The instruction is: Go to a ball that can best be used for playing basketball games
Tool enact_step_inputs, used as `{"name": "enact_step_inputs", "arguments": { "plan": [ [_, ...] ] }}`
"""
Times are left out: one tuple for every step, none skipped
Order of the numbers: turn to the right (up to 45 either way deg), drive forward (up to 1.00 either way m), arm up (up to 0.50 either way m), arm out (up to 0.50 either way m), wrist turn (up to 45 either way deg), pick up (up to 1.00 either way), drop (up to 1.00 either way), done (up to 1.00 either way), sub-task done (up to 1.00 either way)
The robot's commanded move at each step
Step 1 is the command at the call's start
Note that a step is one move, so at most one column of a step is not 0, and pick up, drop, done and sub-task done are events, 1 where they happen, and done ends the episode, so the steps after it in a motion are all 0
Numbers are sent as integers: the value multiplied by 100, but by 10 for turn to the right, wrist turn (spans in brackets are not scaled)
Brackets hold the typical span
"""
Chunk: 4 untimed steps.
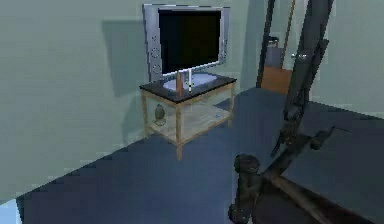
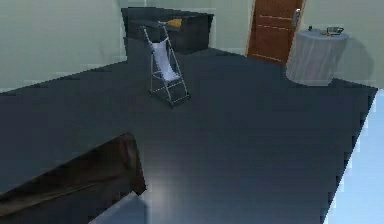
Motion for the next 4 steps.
{"name": "enact_step_inputs", "arguments": {
  "plan": [
    [0, 100, 0, 0, 0, 0, 0, 0, 0],
    [60, 0, 0, 0, 0, 0, 0, 0, 0],
    [0, 20, 0, 0, 0, 0, 0, 0, 0],
    [270, 0, 0, 0, 0, 0, 0, 0, 0]
  ]
}}
